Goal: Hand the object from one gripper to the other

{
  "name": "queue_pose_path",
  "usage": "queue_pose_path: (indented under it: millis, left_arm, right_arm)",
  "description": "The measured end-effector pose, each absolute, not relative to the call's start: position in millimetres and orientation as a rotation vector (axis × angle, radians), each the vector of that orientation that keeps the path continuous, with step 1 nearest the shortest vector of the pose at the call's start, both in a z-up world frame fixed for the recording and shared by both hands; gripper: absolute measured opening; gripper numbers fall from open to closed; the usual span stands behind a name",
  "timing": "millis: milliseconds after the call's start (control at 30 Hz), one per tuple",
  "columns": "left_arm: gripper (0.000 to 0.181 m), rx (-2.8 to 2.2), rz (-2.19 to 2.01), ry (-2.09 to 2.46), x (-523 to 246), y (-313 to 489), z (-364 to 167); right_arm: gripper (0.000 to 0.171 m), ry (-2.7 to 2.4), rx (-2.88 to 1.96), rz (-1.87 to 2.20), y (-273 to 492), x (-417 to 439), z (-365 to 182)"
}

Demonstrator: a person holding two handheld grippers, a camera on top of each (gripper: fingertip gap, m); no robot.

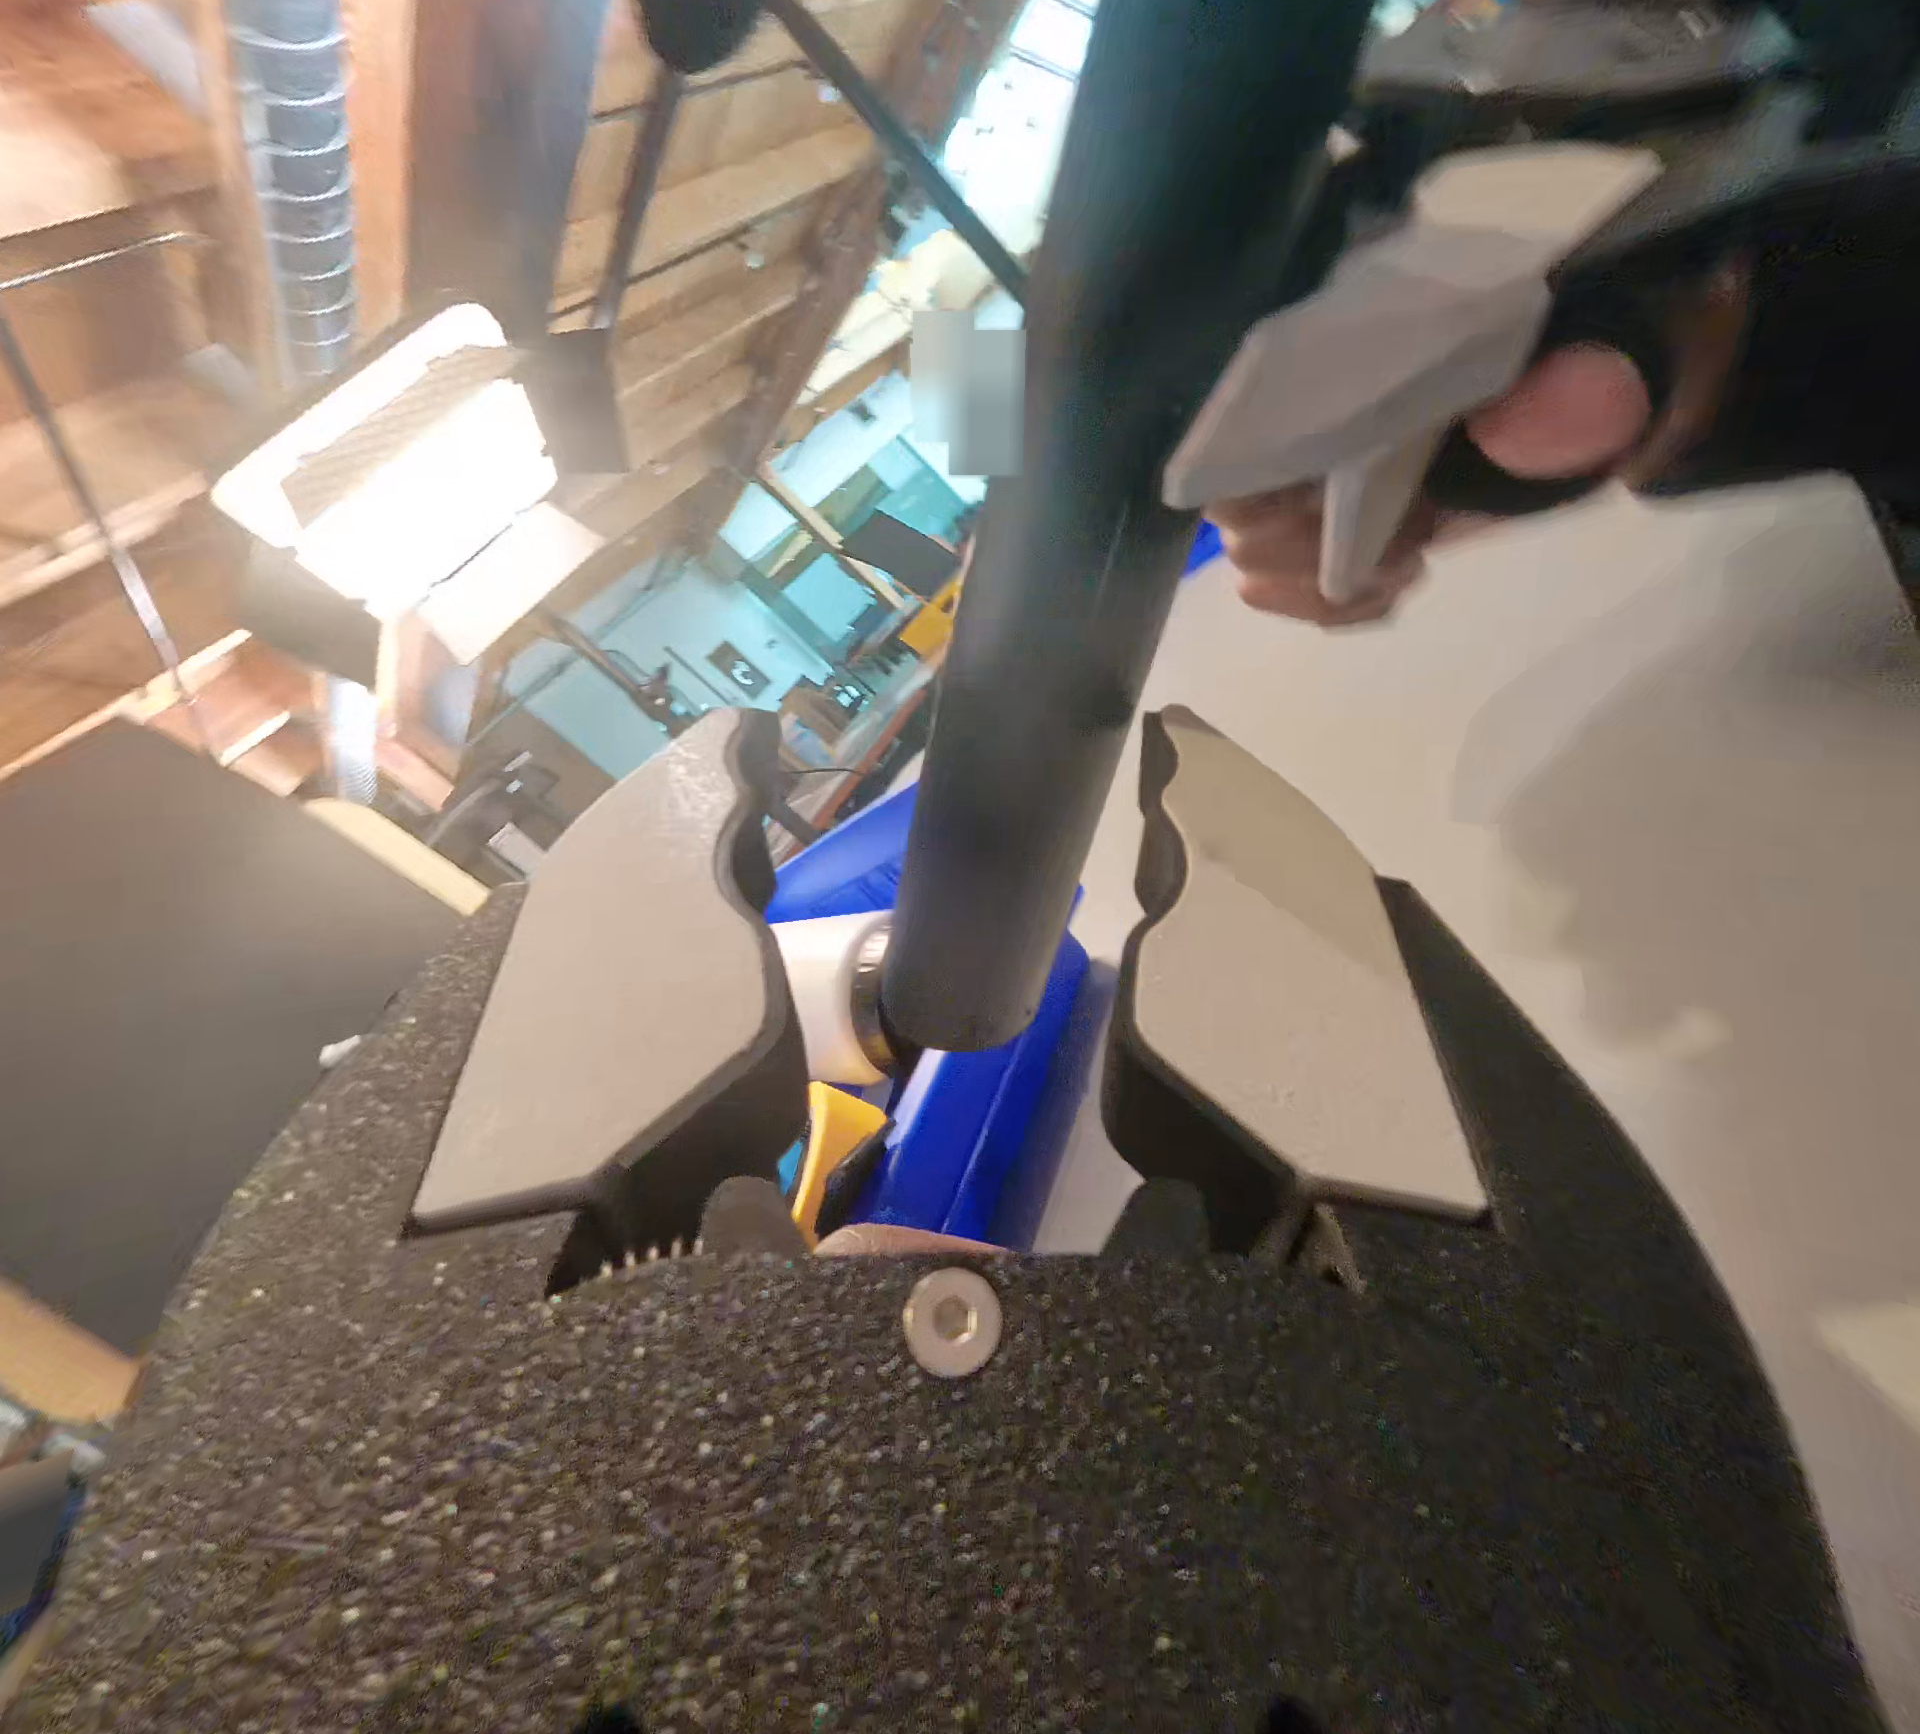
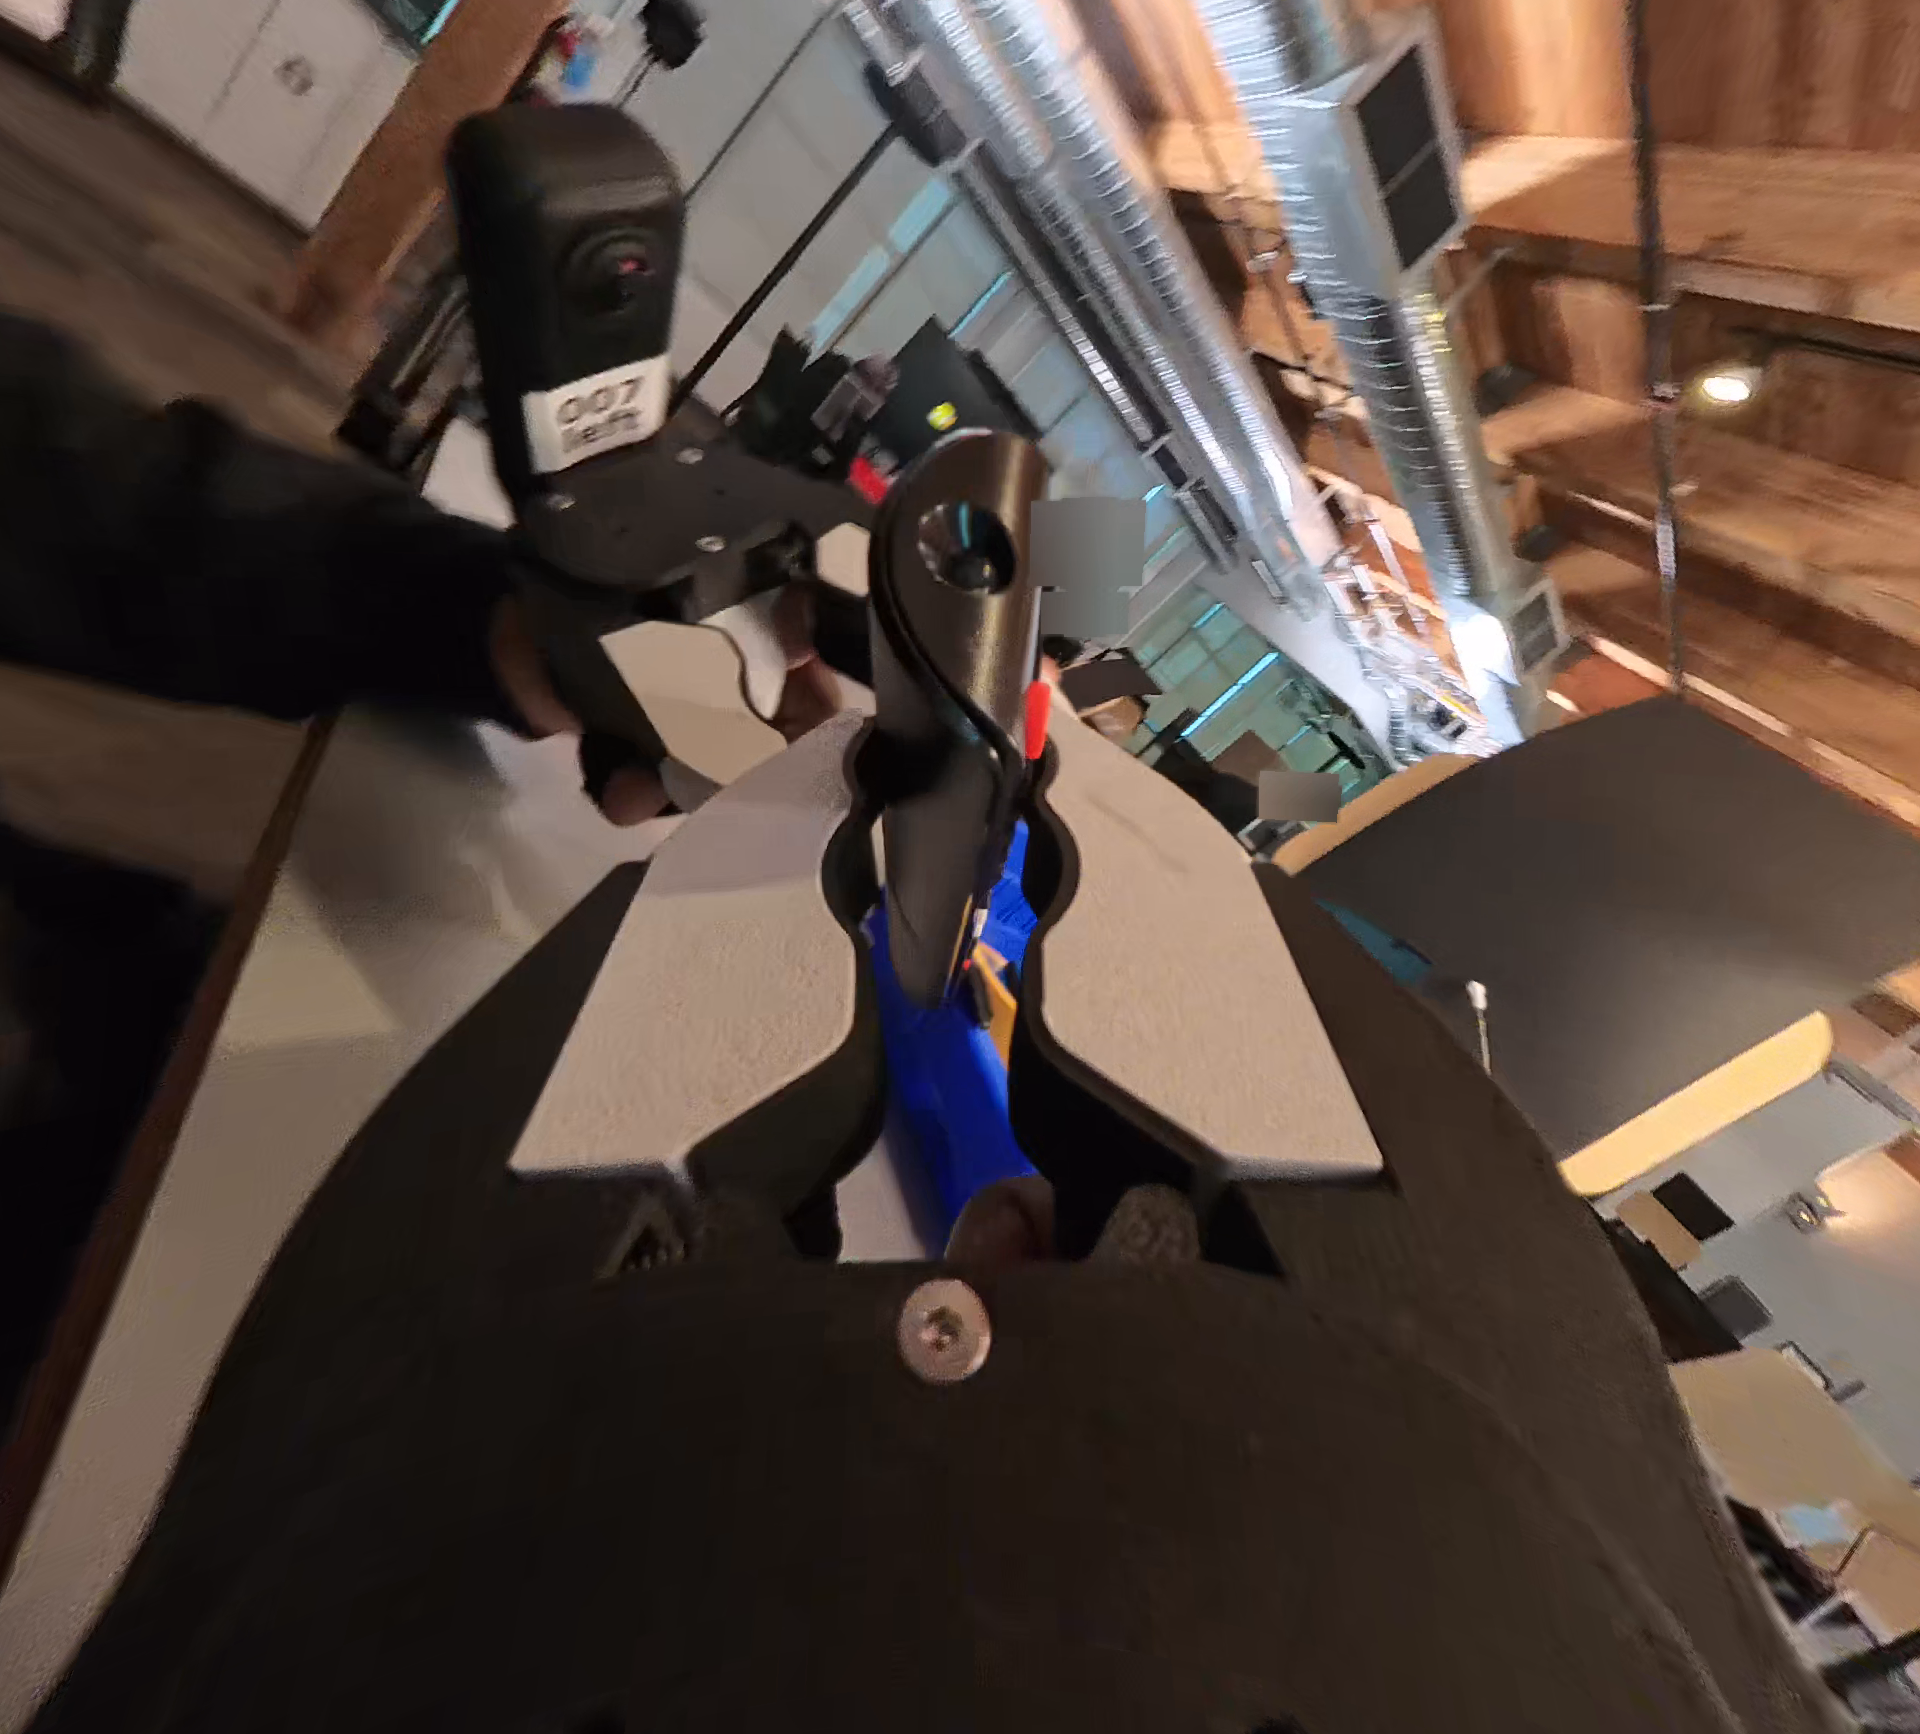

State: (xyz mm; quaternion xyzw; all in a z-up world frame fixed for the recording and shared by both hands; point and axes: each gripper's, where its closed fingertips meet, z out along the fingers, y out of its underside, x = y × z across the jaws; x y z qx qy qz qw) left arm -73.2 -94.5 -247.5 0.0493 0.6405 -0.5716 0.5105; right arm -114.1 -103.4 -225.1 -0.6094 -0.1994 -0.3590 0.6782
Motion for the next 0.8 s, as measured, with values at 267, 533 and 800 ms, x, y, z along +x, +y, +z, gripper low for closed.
queue_pose_path:
  millis: [267,533,800]
  left_arm:
    - [0.051,0.345,-1.175,1.71,-78.2,-102.8,-293.0]
    - [0.034,0.237,-0.937,1.392,-58.4,-71.3,-253.6]
    - [0.033,0.387,-0.597,1.013,-77.9,-67.6,-225.5]
  right_arm:
    - [0.025,-0.637,-1.513,-0.72,-91.6,-142.1,-252.2]
    - [0.042,-0.483,-1.552,-0.611,-97.9,-125.1,-251.4]
    - [0.04,-0.059,-1.675,0.072,-121.2,-104.6,-265.1]
